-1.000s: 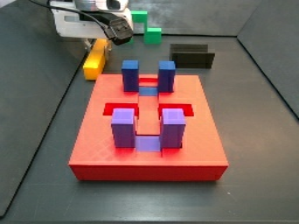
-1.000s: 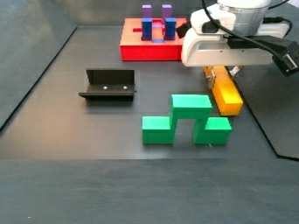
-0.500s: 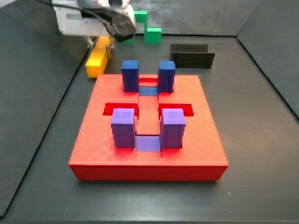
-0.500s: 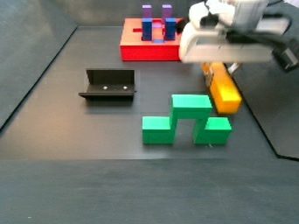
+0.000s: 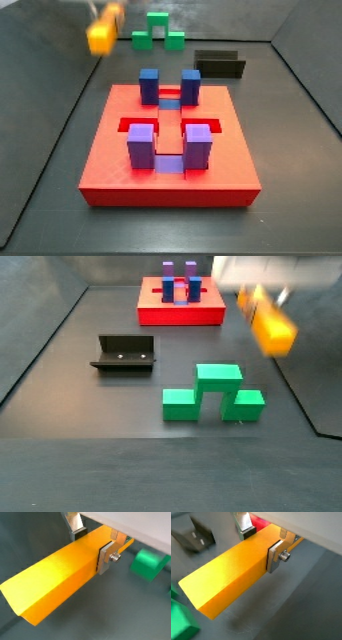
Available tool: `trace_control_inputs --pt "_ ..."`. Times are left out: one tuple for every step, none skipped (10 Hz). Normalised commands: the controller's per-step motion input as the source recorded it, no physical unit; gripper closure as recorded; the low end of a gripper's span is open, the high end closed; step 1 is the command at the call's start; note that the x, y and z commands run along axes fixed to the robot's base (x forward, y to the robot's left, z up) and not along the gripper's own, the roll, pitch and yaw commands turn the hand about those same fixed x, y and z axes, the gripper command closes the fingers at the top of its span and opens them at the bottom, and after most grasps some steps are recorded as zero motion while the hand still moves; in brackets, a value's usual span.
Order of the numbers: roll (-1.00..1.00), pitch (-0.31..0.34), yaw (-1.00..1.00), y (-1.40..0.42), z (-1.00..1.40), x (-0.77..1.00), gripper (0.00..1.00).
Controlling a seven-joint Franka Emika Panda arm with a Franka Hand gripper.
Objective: Pick up the yellow object. Move up. Move to above the board. Insert the yellow object.
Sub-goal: Move to above the board.
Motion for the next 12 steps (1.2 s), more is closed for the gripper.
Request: trace_control_inputs --pt "0.00 0.012 -0.01 0.00 1.40 -0.03 1.00" --pt "-0.01 0.030 -0.01 0.00 1.40 0.01 1.00" --pt "-0.01 0.070 0.00 0.00 1.40 0.03 1.00" --pt "-0.01 0.081 -0.01 -0.01 1.40 0.02 1.00" --pt "-0.02 0.054 0.00 0.00 0.75 0.02 1.00" --pt "-0.02 0.047 0.00 0.00 0.52 0.03 1.00" --pt "-0.02 0.052 0.00 0.00 0.27 0.04 1.00" --pt "-0.02 0.051 0.00 0.00 0.17 0.02 1.00" --pt "0.03 0.128 -0.10 -1.40 0.22 0.81 1.00" --pt "0.06 0.138 -0.09 -1.40 0.20 0.82 1.00" --pt "0.10 0.193 -0.02 -1.40 0.19 0.86 1.00" --pt "0.00 0.204 -0.01 -1.40 0.19 0.90 1.00"
